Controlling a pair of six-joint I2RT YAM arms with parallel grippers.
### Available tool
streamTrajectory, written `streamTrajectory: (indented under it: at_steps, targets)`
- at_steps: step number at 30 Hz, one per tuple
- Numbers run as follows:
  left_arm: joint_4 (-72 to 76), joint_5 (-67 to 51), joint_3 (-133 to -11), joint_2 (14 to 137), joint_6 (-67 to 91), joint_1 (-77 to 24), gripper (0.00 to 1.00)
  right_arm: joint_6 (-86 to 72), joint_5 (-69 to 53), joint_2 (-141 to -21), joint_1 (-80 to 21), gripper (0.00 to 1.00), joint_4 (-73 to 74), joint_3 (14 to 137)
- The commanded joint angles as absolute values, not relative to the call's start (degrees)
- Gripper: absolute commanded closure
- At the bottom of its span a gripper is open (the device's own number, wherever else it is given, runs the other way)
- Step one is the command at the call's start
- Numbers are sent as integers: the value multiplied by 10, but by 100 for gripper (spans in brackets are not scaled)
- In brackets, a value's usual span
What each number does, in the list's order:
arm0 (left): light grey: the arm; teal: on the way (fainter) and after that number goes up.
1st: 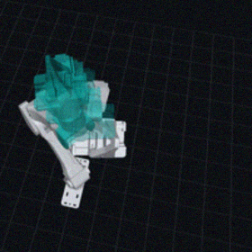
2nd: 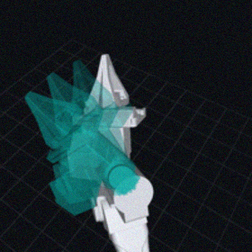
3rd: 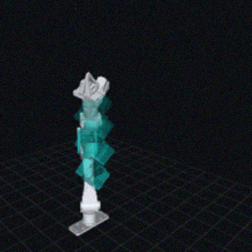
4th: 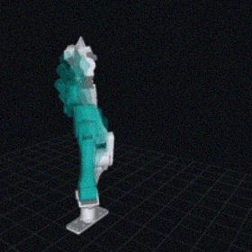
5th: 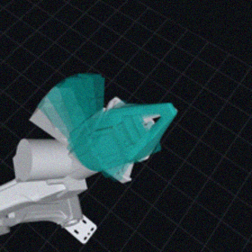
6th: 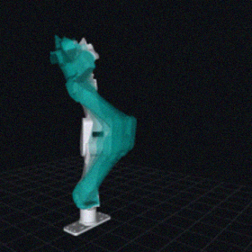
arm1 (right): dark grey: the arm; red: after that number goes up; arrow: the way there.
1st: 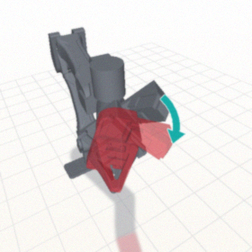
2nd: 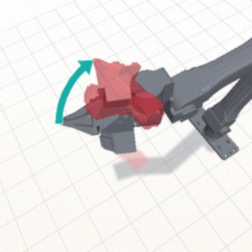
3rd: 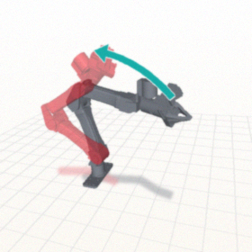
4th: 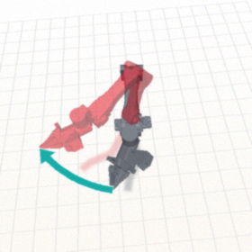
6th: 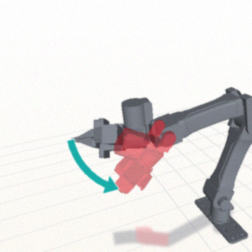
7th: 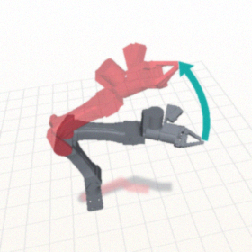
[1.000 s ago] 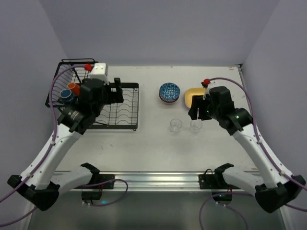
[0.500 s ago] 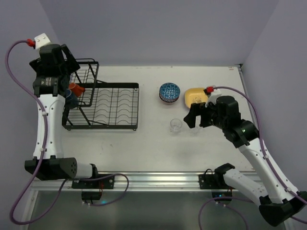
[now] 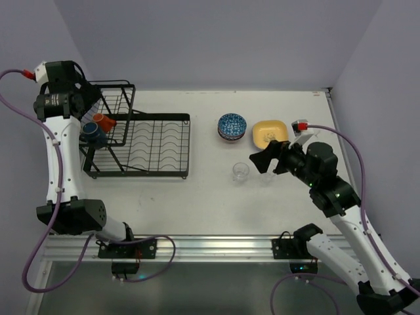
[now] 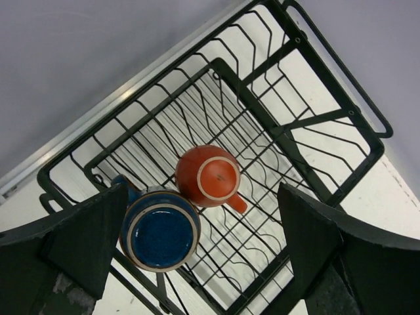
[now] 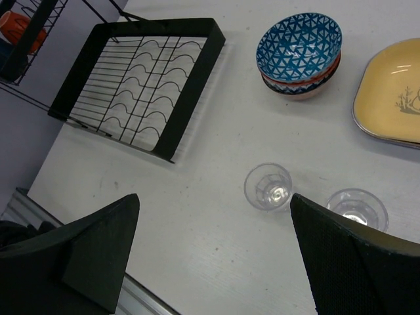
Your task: Unload the mixed dishes from the dish rack
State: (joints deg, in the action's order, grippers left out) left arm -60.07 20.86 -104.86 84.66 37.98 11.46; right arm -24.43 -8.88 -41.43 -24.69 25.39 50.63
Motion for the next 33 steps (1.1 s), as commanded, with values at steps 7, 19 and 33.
streamTrajectory:
  at_steps: [7, 19, 33]
  targets:
    - [-611, 133, -999, 764, 235, 116, 0, -248, -140, -419, -245, 1, 203, 484]
    - [-507, 114, -862, 709, 80, 115, 0, -233, -217, -407, -245, 1, 192, 476]
    - [-582, 66, -911, 775, 40, 115, 0, -235, -269, -405, -245, 1, 175, 462]
